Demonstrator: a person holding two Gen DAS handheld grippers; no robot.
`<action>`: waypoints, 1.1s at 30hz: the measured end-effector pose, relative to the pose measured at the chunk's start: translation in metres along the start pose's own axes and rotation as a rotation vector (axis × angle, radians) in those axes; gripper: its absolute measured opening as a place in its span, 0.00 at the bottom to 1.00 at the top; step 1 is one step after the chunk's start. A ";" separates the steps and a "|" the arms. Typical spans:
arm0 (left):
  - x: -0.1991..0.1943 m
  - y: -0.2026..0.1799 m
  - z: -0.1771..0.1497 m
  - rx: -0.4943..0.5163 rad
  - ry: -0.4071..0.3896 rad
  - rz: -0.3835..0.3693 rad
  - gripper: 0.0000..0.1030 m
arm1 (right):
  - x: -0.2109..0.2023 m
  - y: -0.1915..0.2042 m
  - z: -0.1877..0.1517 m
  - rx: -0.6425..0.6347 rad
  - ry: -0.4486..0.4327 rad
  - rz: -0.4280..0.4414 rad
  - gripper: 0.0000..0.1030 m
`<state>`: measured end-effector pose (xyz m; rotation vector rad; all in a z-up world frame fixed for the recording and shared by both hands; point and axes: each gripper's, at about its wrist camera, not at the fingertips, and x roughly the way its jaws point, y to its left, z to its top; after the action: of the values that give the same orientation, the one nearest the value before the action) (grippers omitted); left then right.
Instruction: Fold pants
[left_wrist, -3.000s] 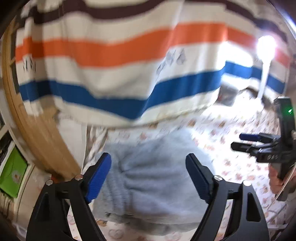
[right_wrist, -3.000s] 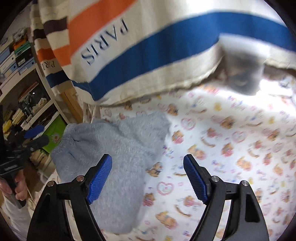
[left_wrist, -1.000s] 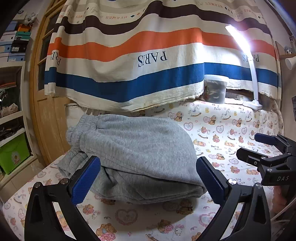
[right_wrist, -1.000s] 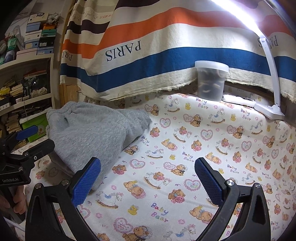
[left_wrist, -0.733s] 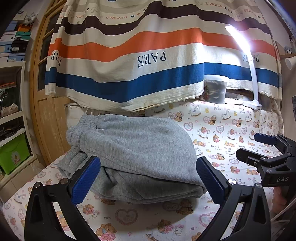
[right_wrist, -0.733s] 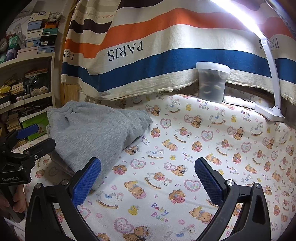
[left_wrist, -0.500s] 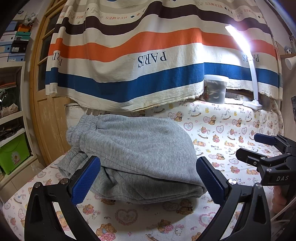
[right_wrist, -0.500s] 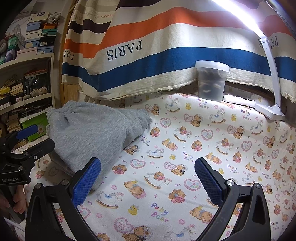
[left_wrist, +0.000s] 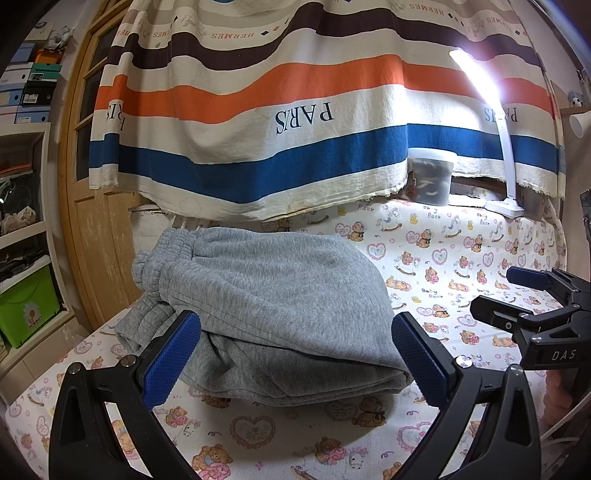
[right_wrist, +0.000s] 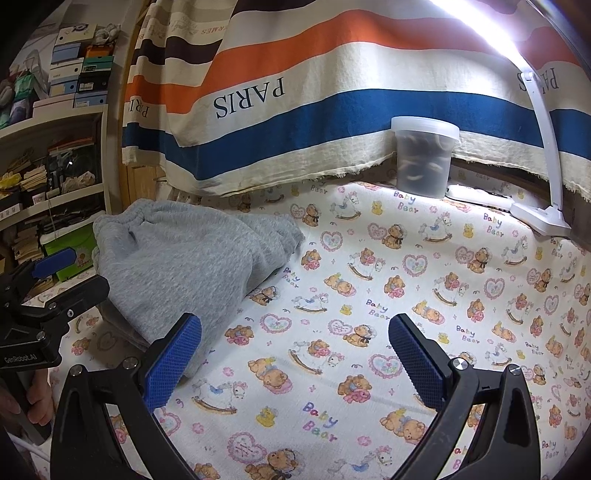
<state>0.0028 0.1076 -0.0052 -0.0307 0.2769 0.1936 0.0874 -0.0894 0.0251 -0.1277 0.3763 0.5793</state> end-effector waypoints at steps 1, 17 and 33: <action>0.000 0.000 0.000 0.000 0.000 0.000 1.00 | 0.000 0.001 -0.001 0.000 0.001 0.001 0.99; 0.001 0.001 0.001 0.001 0.001 -0.002 1.00 | 0.002 0.002 0.000 0.001 0.005 0.000 0.99; 0.001 0.002 0.001 0.002 0.002 -0.001 1.00 | 0.001 0.004 -0.004 -0.003 0.008 0.005 0.99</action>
<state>0.0033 0.1094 -0.0044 -0.0291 0.2791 0.1920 0.0853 -0.0864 0.0213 -0.1322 0.3836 0.5847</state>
